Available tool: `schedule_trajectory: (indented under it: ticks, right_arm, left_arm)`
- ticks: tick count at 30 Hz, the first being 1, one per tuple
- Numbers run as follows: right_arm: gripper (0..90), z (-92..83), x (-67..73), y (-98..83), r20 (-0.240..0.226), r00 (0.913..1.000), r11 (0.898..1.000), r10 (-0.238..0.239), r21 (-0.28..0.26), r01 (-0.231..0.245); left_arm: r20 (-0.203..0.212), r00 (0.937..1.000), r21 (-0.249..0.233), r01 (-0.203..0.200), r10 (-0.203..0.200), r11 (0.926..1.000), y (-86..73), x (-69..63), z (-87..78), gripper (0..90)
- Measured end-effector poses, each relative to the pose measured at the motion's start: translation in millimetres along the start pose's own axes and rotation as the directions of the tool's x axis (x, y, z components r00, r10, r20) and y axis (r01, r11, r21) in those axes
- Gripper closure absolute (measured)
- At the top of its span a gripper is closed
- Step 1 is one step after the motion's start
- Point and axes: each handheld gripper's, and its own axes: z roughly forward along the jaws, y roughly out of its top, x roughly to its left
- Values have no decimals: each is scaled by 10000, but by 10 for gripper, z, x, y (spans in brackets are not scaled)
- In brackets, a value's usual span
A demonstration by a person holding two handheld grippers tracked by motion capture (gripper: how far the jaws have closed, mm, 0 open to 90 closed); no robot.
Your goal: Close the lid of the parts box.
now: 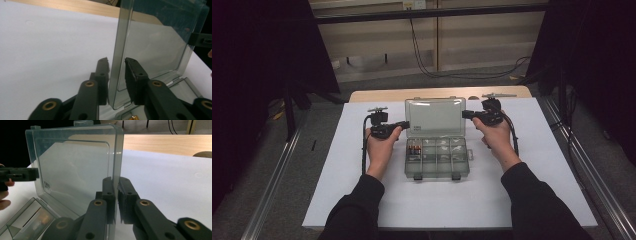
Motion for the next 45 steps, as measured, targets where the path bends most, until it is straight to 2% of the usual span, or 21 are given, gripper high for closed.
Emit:
schedule_trajectory:
  ticks: [2, 6, 7, 8, 10, 13, 14, 15, 19, 21, 24, 25, 27, 31, 34, 36, 38, 39, 40, 43, 45]
  right_arm:
    - [844, -7, 13, -3, 45, 9999, 9999, -102, -58, 102]
    - [845, -19, 21, -14, 56, 9999, 9998, -146, -127, 146]
    - [845, -21, 22, -17, 38, 9998, 9996, -212, -172, 212]
    - [845, -27, 26, -20, 29, 9997, 9995, -255, -191, 256]
    - [845, -38, 40, -23, 74, 9995, 9993, -294, -238, 295]
    - [844, -56, 50, -32, 68, 9990, 9985, -443, -304, 445]
    - [845, -64, 56, -37, 24, 9991, 9986, -427, -325, 428]
    - [844, -67, 59, -39, 36, 9991, 9984, -423, -369, 424]
    - [844, -84, 63, -56, -20, 9985, 9974, -550, -466, 548]
    - [844, -90, 72, -61, 0, 9982, 9969, -606, -513, 605]
    - [844, -103, 82, -78, -6, 9977, 9958, -673, -618, 671]
    - [844, -110, 81, -83, 7, 9976, 9956, -699, -632, 698]
    - [844, -119, 82, -91, -42, 9972, 9947, -751, -702, 746]
    - [842, -140, 86, -102, -89, 9969, 9944, -784, -724, 776]
    - [839, -150, 90, -103, -83, 9961, 9936, -877, -723, 869]
    - [834, -164, 89, -106, -186, 9965, 9942, -813, -724, 797]
    - [826, -178, 90, -110, -195, 9952, 9930, -955, -715, 939]
    - [813, -186, 94, -113, -202, 9950, 9927, -980, -721, 963]
    - [793, -196, 102, -116, -240, 9948, 9926, -987, -741, 967]
    - [723, -241, 113, -145, -302, 9932, 9908, -1127, -784, 1101]
    - [695, -282, 89, -187, -581, 9912, 9899, -1186, -845, 1135]
  left_arm:
    - [88, 9999, -135, 144, -143, 9998, 28, 18, -53, 718]
    - [211, 9994, -228, 268, -263, 9994, 77, 31, -113, 791]
    - [92, 9995, -248, 300, -297, 9992, 91, 30, -103, 827]
    - [48, 9999, -122, 133, -133, 9998, 108, 48, -103, 856]
    - [46, 9992, -128, 386, -386, 9992, 135, 64, -77, 900]
    - [-51, 9977, -121, 676, -677, 9976, 170, 90, -13, 900]
    - [-67, 9984, 77, 569, -569, 9983, 180, 109, -5, 900]
    - [-63, 9973, 120, 733, -733, 9972, 188, 118, 26, 900]
    - [-351, 9965, 391, 776, -762, 9962, 224, 136, 132, 900]
    - [-303, 9948, 327, 978, -968, 9947, 249, 131, 177, 900]
    - [25, 9950, 484, 1001, -1003, 9938, 284, 90, 250, 900]
    - [75, 9960, 516, 887, -892, 9947, 291, 78, 265, 900]
    - [132, 9945, 494, 1033, -1041, 9934, 301, 60, 294, 900]
    - [531, 9891, 554, 1343, -1372, 9894, 301, 89, 326, 900]
    - [879, 9882, 557, 1207, -1253, 9911, 294, 94, 322, 900]
    - [912, 9927, 609, 731, -785, 9955, 298, 86, 297, 900]
    - [1119, 9917, 608, 565, -631, 9965, 299, 76, 269, 900]
    - [1223, 9901, 585, 615, -683, 9964, 297, 68, 256, 900]
    - [1226, 9908, 595, 495, -565, 9970, 298, 72, 241, 900]
    - [1479, 9879, 521, 401, -474, 9978, 292, 61, 185, 900]
    - [1499, 9883, 522, 199, -276, 9984, 285, 35, 155, 900]
